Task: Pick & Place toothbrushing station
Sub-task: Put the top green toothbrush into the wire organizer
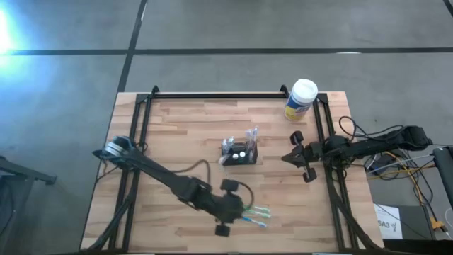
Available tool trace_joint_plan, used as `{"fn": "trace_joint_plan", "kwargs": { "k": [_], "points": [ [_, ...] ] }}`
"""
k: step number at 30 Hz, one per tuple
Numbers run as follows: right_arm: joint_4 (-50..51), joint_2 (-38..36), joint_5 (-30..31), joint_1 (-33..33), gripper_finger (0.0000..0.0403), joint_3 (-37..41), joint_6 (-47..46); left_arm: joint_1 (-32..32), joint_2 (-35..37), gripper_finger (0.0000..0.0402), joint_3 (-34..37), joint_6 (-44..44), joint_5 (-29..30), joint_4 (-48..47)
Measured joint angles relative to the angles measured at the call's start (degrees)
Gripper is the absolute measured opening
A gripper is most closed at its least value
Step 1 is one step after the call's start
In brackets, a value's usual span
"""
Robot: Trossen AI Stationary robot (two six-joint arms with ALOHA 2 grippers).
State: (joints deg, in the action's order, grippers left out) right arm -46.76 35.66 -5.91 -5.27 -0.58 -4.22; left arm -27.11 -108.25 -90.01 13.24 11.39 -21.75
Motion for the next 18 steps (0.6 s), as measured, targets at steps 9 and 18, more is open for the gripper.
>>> {"fn": "trace_joint_plan", "kwargs": {
  "k": [9,18],
  "points": [
    [1.5,4.2,-0.1,-0.2,0.0013,0.1,-3.3,1.9,-16.5,0.0182,-19.1,-1.1,0.2,-8.9],
    [0.6,6.0,-0.1,-0.4,0.0013,0.1,-2.4,5.4,-24.3,0.0182,-25.0,-1.1,-0.2,-11.5]
  ]
}}
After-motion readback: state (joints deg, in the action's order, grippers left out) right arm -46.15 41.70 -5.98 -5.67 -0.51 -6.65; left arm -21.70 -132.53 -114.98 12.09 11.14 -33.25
